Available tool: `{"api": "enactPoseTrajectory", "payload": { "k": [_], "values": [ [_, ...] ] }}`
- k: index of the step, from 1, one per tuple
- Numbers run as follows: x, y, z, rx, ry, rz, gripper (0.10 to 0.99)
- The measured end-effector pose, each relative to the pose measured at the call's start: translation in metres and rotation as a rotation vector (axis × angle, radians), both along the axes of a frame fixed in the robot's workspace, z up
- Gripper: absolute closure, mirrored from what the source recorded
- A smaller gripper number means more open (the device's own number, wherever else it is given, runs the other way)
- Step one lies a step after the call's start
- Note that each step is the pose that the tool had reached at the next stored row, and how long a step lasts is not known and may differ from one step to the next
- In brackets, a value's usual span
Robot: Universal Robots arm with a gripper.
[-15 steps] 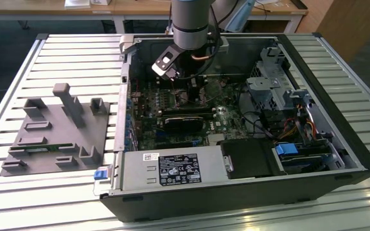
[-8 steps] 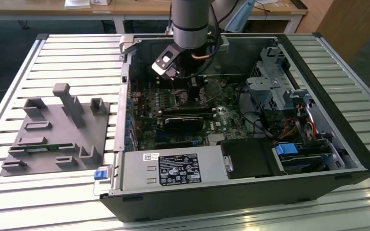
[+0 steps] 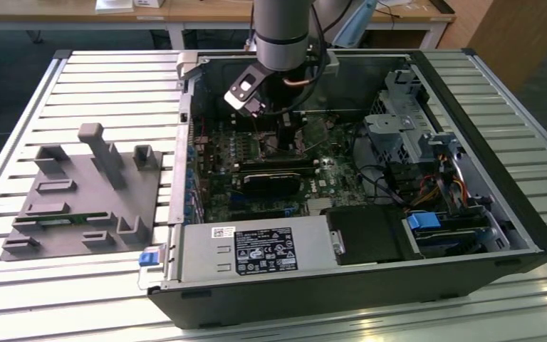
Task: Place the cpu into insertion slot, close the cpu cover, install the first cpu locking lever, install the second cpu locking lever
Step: 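Place the cpu into insertion slot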
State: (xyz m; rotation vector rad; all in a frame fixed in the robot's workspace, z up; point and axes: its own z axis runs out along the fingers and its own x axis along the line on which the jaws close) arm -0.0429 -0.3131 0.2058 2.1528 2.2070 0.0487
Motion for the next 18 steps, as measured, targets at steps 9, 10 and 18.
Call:
{"api": "enactPoseTrajectory", "payload": {
  "k": [9,10,18],
  "values": [
    [0.0012,0.0001,0.0043,0.000,0.0010,0.000,0.475],
    [0.0014,0.0001,0.0043,0.000,0.0012,-0.001,0.490],
    [0.0038,0.0000,0.0048,0.000,0.0063,-0.002,0.784]
  ]
}}
